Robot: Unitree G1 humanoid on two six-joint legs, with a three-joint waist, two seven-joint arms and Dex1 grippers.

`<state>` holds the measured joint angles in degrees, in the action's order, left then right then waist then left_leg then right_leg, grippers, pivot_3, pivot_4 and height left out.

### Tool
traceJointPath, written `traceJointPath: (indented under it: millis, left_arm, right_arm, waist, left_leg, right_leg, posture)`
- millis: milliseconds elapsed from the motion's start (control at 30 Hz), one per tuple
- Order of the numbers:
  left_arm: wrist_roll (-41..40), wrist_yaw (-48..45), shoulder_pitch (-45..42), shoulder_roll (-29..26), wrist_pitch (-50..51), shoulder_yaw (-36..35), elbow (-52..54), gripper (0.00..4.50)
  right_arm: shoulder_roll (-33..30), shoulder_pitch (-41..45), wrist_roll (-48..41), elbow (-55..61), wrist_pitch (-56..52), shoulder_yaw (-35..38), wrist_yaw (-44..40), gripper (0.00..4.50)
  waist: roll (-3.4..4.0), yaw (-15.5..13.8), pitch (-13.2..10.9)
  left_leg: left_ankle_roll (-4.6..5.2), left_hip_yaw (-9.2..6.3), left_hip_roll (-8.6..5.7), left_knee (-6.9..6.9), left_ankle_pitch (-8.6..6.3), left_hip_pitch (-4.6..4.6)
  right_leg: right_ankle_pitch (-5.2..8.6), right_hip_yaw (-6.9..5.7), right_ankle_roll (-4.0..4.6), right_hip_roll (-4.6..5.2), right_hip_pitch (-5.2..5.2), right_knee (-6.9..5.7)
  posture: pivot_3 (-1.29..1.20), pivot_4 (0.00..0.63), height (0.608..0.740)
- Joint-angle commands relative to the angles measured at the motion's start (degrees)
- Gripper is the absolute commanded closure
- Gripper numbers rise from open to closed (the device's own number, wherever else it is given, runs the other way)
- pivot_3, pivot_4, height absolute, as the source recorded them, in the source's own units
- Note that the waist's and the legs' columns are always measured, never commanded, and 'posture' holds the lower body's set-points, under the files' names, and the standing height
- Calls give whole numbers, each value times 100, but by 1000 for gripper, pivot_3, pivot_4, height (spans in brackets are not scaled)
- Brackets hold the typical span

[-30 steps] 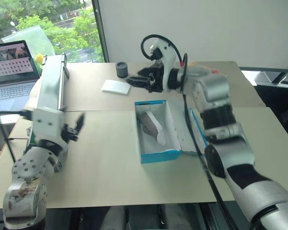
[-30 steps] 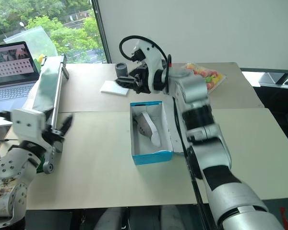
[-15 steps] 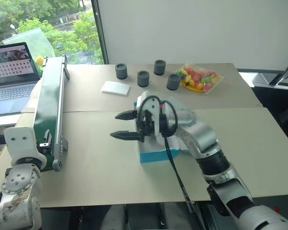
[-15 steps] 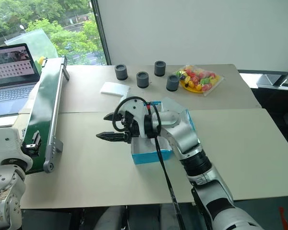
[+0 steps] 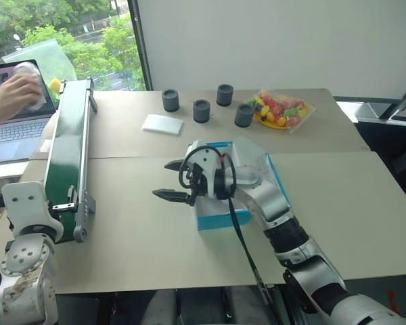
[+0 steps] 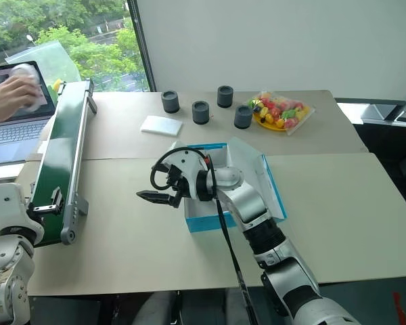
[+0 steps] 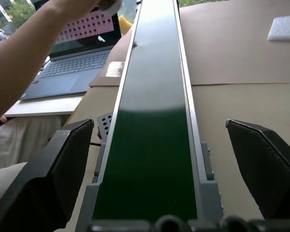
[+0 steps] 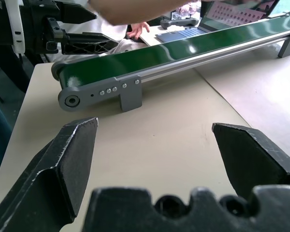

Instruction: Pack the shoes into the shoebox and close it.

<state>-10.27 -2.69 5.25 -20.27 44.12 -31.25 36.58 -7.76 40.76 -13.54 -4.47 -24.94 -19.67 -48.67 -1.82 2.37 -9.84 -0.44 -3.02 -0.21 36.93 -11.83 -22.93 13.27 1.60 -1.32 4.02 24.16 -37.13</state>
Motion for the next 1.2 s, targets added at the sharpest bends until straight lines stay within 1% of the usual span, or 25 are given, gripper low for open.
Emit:
traceJointPath:
  millis: [33, 233, 400, 633, 900, 1200]
  left_arm:
    - [88, 80, -92, -63, -64, -138, -69, 22]
    - [160, 84, -144, -94, -46, -14, -136, 22]
    - [188, 145, -159, -44, -73, -115, -226, 22]
    - [187, 114, -126, -35, -97, 34, -262, 22]
    - [179, 65, -156, -130, 130, 91, -416, 22]
    - [90, -17, -233, -192, 186, -49, -581, 22]
  right_arm:
    - [-18, -3, 75, 109, 343, 47, -21, 0]
    - [-68, 8, 355, 41, 525, 33, 166, 0]
    - [-50, -11, 441, 76, 506, -10, 192, 0]
    - [-109, -66, 490, 127, 497, -17, 147, 0]
    - [33, -25, 450, 185, 364, 52, 211, 0]
    - [101, -120, 482, 237, 359, -1, 275, 0]
  waist:
    - [0, 0, 0]
    - [0, 4, 0]
    - [0, 4, 0]
    - [-1, 0, 0]
    - [-1, 5, 0]
    - [-1, 0, 0]
  left_leg:
    - [0, 0, 0, 0, 0, 0]
    - [0, 3, 0, 0, 0, 1]
    - [-1, 3, 1, -1, 0, 0]
    - [-1, 3, 1, -1, -1, 0]
    - [-1, 3, 3, -2, -1, 2]
    - [-2, 3, 2, -2, -1, 1]
  right_leg:
    - [0, 0, 0, 0, 0, 0]
    - [0, 2, 0, -2, 1, 0]
    - [0, 4, 0, -2, 2, 0]
    - [0, 5, 0, -2, 1, 1]
    - [0, 6, 0, -4, 2, 0]
    - [0, 6, 0, -3, 2, 1]
  posture:
    - [0, 150, 728]
    - [0, 150, 728]
    - [0, 150, 728]
    - [0, 150, 728]
    - [0, 150, 728]
    - [0, 150, 728]
